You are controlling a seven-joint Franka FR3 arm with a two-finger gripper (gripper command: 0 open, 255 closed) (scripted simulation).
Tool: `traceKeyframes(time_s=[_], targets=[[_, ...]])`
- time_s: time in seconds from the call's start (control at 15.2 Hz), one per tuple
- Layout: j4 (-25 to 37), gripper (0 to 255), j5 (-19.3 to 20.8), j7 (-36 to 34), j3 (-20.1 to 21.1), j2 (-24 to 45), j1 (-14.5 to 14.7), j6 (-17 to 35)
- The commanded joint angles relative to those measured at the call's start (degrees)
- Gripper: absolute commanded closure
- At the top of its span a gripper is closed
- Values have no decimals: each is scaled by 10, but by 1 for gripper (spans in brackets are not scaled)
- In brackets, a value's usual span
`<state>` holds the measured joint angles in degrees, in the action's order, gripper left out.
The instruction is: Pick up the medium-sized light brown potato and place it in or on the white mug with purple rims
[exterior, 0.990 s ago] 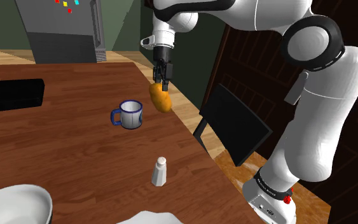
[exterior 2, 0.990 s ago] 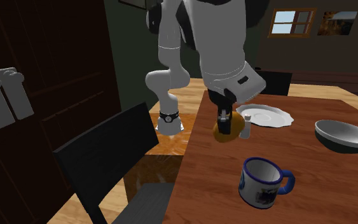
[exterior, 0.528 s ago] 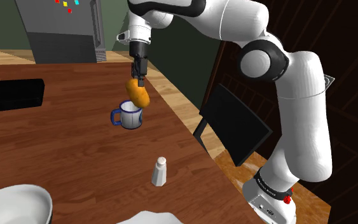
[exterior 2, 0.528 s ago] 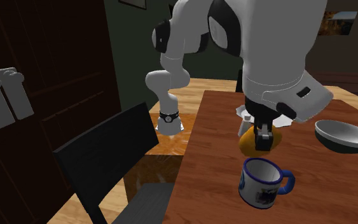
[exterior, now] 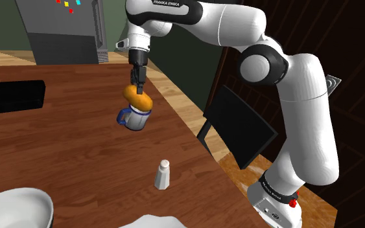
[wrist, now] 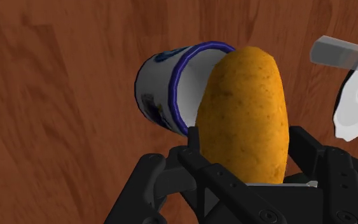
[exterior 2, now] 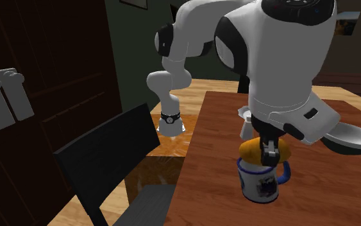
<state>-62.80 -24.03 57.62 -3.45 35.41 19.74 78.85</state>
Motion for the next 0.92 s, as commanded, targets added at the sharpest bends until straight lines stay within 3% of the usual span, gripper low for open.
traceKeyframes(time_s=[0.0, 0.33, 0.79, 0.86], targets=[[-23, 255, 2, 6, -1, 0, 2, 15], [-56, 255, 2, 18, -3, 0, 5, 46], [-56, 255, 2, 18, -4, 0, 5, 46], [-58, 0, 2, 19, -4, 0, 6, 47]])
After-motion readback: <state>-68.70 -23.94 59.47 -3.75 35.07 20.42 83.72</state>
